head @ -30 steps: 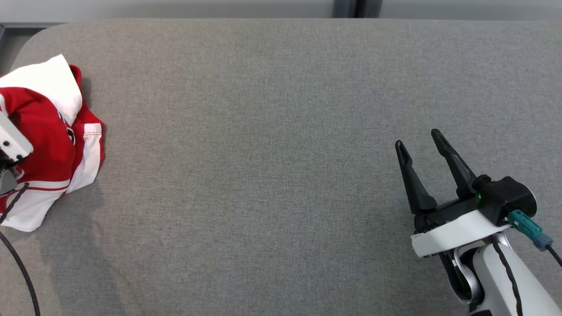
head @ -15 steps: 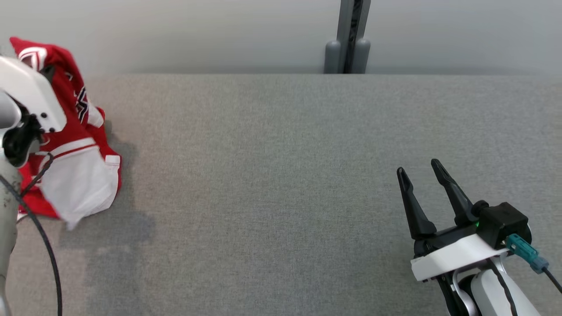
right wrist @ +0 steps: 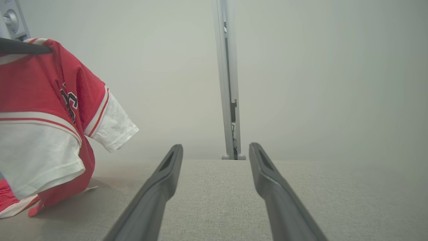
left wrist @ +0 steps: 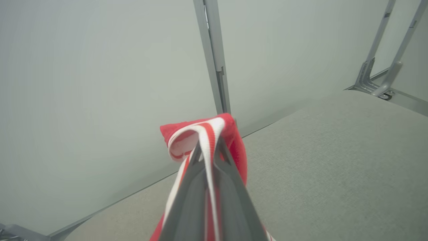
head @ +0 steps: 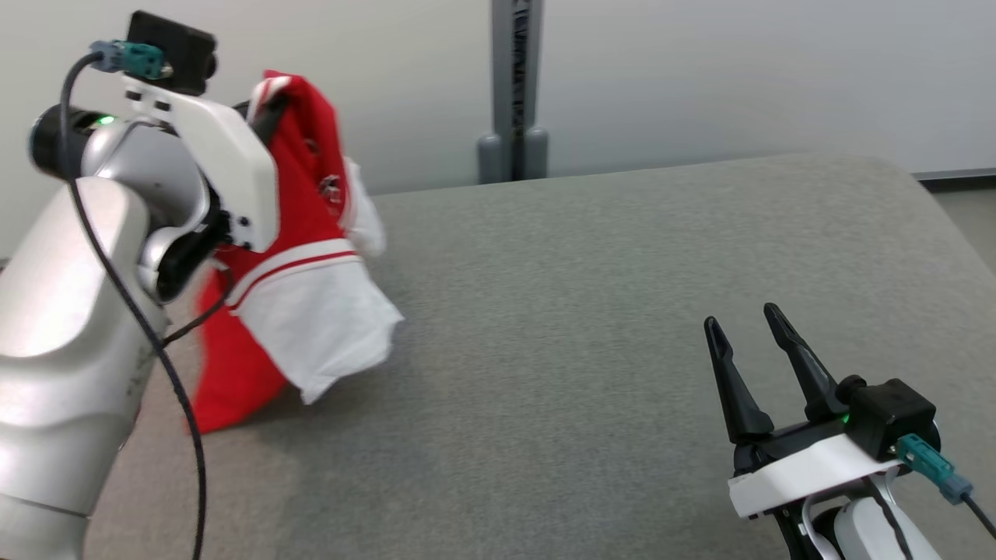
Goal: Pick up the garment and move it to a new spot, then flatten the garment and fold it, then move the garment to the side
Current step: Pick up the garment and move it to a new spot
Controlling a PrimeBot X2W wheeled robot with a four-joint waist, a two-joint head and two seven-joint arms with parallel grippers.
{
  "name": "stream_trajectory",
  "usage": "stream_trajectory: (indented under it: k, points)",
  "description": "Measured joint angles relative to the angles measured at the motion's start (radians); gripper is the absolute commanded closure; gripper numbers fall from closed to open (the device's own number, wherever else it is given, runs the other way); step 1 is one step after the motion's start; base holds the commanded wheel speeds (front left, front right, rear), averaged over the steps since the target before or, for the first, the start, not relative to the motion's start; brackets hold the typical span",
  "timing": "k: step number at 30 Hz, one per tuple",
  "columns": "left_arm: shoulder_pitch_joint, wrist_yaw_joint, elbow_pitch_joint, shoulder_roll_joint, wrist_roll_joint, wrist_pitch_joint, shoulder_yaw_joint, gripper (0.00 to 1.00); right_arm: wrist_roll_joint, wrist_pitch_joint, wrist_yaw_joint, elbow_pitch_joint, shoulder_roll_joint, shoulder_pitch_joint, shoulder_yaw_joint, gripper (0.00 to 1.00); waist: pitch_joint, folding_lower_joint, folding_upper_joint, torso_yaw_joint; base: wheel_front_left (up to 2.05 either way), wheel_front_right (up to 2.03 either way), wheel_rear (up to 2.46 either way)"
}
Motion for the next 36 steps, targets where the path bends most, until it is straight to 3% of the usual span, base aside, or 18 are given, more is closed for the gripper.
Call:
stream_trajectory:
  k: [11,15,19,24,29,36]
  points:
    - [-0.025,0.012,-0.205,-0.146,-0.072,-0.056,-0.008,1.00,0.001,0.000,0.000,-0.007,-0.003,0.018,-0.029,0.00,-0.019,0.0000,0.0000,-0.175,0.00,0.00,0.00]
    - [-0.037,0.027,-0.224,-0.171,-0.080,-0.076,0.006,1.00,0.001,0.000,0.000,-0.010,-0.006,0.026,-0.041,0.00,-0.019,0.0000,0.0000,-0.210,0.00,0.00,0.00]
    - [-0.008,0.035,-0.212,-0.164,-0.097,-0.095,0.018,1.00,0.001,0.000,0.000,-0.013,-0.007,0.036,-0.048,0.00,-0.010,0.0000,0.0000,-0.229,0.00,0.00,0.00]
    - [0.126,0.044,-0.147,-0.117,-0.114,-0.157,0.043,1.00,0.002,0.000,0.000,-0.016,-0.003,0.036,-0.053,0.00,0.009,0.0000,0.0000,-0.217,0.00,0.00,0.00]
    - [0.243,0.069,-0.010,-0.040,-0.074,-0.263,0.061,1.00,0.002,0.000,0.000,-0.019,0.001,0.025,-0.051,0.00,0.040,0.0000,0.0000,-0.189,0.00,0.00,0.00]
    - [0.350,0.084,0.229,-0.038,-0.089,-0.435,0.105,1.00,0.002,0.000,0.000,-0.014,-0.003,0.010,-0.043,0.00,0.065,0.0000,0.0000,-0.135,0.00,0.00,0.00]
